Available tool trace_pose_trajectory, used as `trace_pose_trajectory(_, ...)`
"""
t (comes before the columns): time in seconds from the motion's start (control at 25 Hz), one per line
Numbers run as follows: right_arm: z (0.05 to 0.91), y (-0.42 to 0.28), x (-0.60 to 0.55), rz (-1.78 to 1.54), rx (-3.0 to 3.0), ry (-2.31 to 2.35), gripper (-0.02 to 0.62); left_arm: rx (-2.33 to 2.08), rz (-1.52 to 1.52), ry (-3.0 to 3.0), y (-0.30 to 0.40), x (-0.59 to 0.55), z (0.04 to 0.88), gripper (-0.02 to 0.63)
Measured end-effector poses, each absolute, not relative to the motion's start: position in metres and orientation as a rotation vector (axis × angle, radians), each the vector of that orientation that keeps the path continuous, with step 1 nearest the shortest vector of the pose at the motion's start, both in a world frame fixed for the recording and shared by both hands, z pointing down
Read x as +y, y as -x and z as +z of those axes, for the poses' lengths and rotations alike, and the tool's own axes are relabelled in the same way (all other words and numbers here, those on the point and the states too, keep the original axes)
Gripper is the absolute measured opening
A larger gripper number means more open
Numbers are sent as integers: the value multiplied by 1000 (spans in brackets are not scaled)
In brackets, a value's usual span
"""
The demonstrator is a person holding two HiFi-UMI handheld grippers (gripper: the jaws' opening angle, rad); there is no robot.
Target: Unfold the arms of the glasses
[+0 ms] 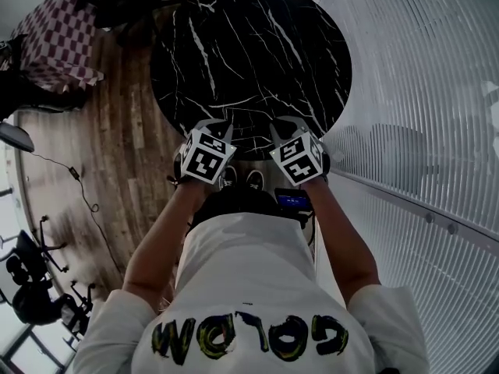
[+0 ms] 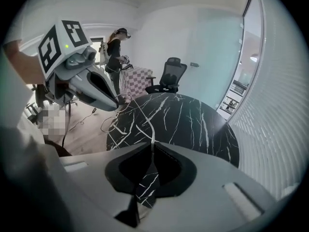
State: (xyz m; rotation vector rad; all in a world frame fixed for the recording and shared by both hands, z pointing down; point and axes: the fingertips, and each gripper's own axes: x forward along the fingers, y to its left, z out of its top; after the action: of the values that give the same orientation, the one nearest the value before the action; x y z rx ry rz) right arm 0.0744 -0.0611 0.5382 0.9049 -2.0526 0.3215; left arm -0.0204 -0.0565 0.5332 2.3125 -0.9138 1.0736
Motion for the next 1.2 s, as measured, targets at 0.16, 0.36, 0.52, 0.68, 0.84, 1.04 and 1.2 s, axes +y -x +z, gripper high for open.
trace_pose_trajectory(0.16, 560, -82, -65, 292, -2013, -869, 21, -808, 1128, -2251, 17, -52, 565, 3)
trace_pose_trajectory(0.36, 591, -90, -63, 287, -1957, -798, 20, -680, 1160, -2165, 11, -47, 600, 3)
trace_pose_trajectory(0.52, 619, -98, -65, 290, -1909, -740, 20, -574, 1180, -2103, 3, -45, 628, 5)
trace_pose_trajectory(0.68, 646, -106, -71, 320, -1878, -699, 20, -503, 1186, -2057, -6, -49, 655, 6)
trace_pose_trajectory(0.84, 666, -110, -80, 334, -1849, -667, 20, -458, 1209, -2030, -10, -57, 675, 6)
trace_pose_trajectory(1.04, 687, -113, -89, 352, -1819, -623, 20, -412, 1230, -1994, -13, -67, 694, 8)
trace_pose_trajectory(1.2, 699, -115, -94, 368, -1802, -596, 20, -381, 1222, -1961, -16, -74, 701, 11)
